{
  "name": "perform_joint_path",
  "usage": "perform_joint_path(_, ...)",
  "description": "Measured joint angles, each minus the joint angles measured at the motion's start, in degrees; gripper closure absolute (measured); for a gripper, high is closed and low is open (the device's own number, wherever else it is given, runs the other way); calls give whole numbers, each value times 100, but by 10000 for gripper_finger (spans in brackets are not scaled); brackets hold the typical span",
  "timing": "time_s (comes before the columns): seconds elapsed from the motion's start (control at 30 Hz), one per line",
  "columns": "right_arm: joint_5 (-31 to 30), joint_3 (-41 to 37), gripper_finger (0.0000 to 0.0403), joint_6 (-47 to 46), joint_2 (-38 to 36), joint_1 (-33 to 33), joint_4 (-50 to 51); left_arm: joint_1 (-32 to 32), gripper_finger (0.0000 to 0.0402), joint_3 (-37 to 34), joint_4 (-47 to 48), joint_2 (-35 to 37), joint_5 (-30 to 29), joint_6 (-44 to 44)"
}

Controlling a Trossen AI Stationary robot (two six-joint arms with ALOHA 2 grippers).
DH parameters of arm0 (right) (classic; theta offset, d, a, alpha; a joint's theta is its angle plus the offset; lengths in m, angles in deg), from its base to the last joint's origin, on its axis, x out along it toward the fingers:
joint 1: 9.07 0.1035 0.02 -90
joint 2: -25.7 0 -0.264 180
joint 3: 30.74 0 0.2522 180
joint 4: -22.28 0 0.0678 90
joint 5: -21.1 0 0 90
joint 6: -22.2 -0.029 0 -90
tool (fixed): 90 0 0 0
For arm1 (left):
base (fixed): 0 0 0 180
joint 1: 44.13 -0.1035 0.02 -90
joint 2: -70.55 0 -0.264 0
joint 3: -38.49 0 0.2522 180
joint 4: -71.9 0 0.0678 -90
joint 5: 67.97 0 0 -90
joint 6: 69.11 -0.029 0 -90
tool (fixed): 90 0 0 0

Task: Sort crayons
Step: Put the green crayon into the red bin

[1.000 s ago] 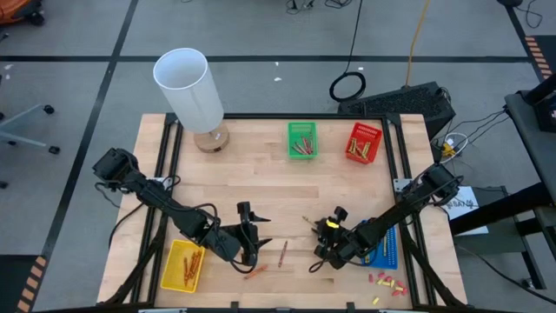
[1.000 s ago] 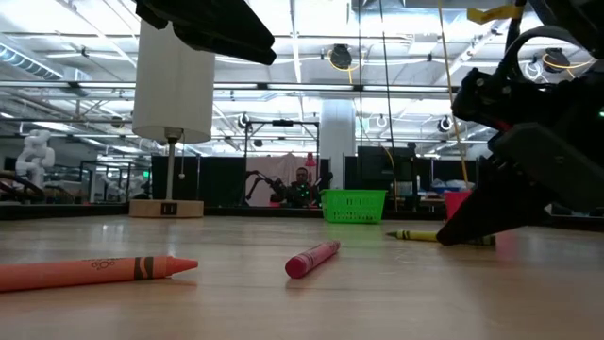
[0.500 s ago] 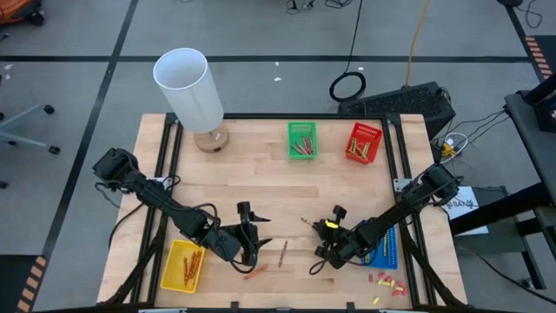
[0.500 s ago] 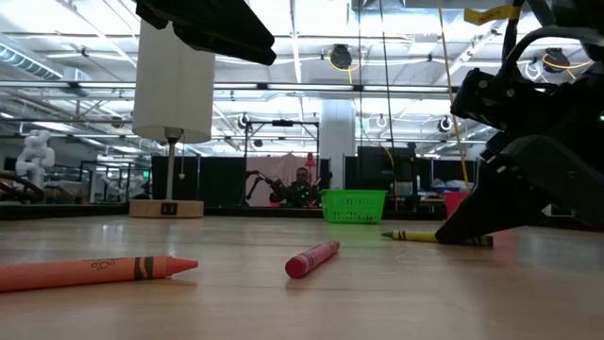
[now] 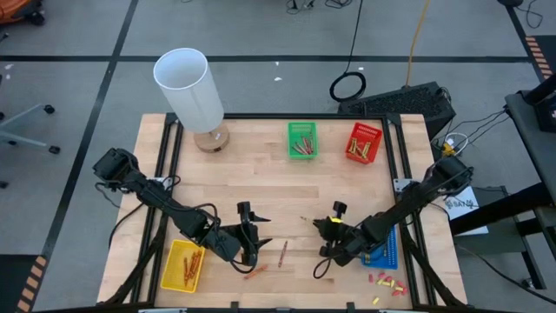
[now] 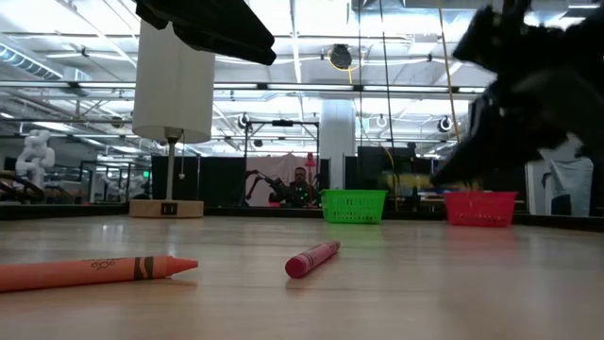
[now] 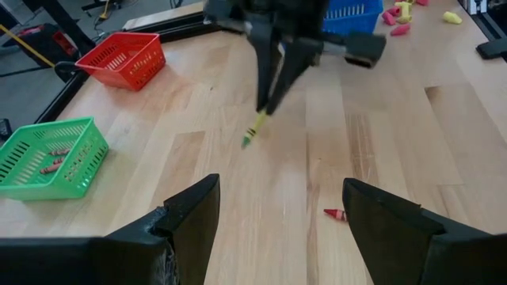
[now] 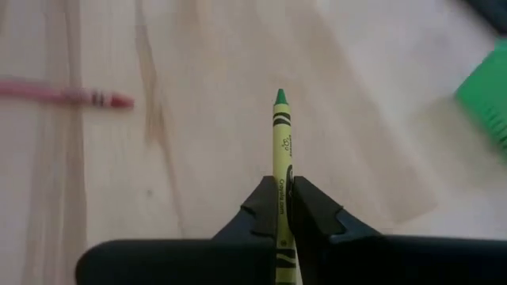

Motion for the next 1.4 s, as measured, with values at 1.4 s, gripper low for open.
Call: perform_joint_path(1.4, -2000, 11, 398, 1269, -1552, -491, -798, -184, 137, 0, -70, 0, 0, 12)
